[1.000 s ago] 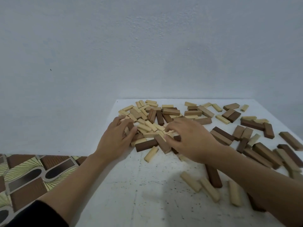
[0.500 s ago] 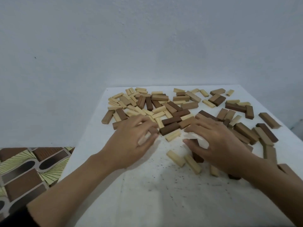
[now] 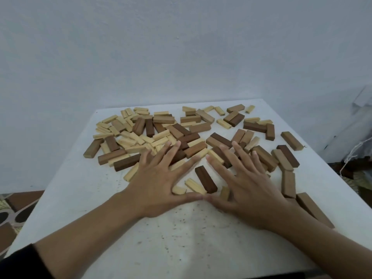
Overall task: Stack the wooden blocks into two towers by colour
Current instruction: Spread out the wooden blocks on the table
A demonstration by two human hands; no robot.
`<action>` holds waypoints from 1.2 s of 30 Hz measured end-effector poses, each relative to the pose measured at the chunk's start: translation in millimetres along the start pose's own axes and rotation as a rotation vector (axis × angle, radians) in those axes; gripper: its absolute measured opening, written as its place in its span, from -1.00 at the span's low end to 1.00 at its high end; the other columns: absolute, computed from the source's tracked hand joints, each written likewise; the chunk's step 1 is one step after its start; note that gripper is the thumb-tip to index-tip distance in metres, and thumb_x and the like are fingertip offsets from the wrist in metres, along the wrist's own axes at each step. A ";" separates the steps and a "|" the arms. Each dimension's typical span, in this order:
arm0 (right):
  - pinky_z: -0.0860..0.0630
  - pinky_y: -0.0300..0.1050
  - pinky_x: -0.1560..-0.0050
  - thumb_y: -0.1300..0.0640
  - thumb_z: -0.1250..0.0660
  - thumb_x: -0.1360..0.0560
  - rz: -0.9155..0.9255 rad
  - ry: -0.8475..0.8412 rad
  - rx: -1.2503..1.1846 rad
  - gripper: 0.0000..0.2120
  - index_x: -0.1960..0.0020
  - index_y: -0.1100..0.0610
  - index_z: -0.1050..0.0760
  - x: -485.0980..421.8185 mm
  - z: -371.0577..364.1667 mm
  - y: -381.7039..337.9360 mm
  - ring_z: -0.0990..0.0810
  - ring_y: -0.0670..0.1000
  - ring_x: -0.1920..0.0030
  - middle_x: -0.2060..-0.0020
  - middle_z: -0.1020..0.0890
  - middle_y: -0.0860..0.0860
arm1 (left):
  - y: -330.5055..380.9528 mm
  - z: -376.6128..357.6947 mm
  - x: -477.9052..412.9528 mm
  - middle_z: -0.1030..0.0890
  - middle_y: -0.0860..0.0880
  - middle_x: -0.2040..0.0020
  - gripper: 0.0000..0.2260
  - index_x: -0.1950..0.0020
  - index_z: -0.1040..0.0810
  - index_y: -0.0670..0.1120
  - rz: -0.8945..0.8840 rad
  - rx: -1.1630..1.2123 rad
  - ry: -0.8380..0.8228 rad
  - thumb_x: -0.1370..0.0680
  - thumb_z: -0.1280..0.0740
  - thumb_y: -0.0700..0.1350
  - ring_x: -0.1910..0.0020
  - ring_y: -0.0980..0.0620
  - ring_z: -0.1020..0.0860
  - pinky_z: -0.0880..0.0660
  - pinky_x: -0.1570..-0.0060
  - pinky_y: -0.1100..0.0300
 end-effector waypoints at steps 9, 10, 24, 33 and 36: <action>0.26 0.33 -0.56 -0.60 0.30 -0.44 -0.057 -0.076 -0.063 -0.13 -0.62 -0.19 0.25 -38.4 -3.4 9.3 0.32 0.09 -0.62 -0.64 0.18 -0.04 | -13.2 -7.0 -20.7 0.15 0.05 -0.68 -0.43 -0.54 0.31 0.45 0.051 0.021 0.027 -0.56 0.24 0.51 -0.65 0.02 0.19 0.10 -0.55 -0.18; 0.25 0.33 -0.56 -0.59 0.30 -0.45 -0.062 -0.076 -0.052 -0.15 -0.62 -0.18 0.24 -40.9 -2.7 8.9 0.29 0.09 -0.62 -0.64 0.16 -0.04 | -13.9 -7.0 -22.2 0.14 0.06 -0.68 -0.43 -0.54 0.31 0.45 0.058 0.025 0.026 -0.56 0.25 0.50 -0.65 0.02 0.18 0.09 -0.55 -0.17; -0.27 0.33 -0.43 -0.41 0.21 -0.58 -0.113 0.099 -0.009 -0.39 -0.40 -0.11 -0.29 -56.7 -2.7 2.6 -0.39 0.17 -0.40 -0.37 -0.42 0.03 | -29.2 -8.6 -46.5 -0.17 0.05 -0.61 -0.40 -0.60 0.02 0.37 0.003 0.019 0.110 -0.57 0.19 0.50 -0.57 0.04 -0.11 -0.11 -0.44 -0.16; -0.27 0.15 -0.44 -0.41 0.14 -0.60 -0.162 0.111 0.039 -0.36 -0.41 -0.04 -0.35 -75.7 -4.0 4.4 -0.37 0.10 -0.36 -0.36 -0.39 0.02 | -35.6 -11.5 -64.9 -0.09 -0.01 -0.65 -0.35 -0.60 0.04 0.34 0.000 0.027 0.074 -0.54 0.25 0.52 -0.59 -0.09 -0.05 -0.06 -0.44 -0.27; -0.30 0.17 -0.42 -0.39 0.14 -0.60 -0.159 0.116 0.041 -0.37 -0.39 -0.02 -0.37 -78.2 -2.8 4.0 -0.36 0.10 -0.34 -0.33 -0.41 0.02 | -34.1 -11.4 -65.3 -0.10 -0.03 -0.65 -0.34 -0.60 0.05 0.32 0.000 0.030 0.074 -0.54 0.26 0.51 -0.59 -0.12 -0.05 -0.03 -0.45 -0.28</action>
Point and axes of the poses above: each hand's wrist, its own x-axis away from the middle knuckle, its own z-axis out of the back of the hand, y = z × x, the point moved 1 cm from there along -x, towards the middle knuckle
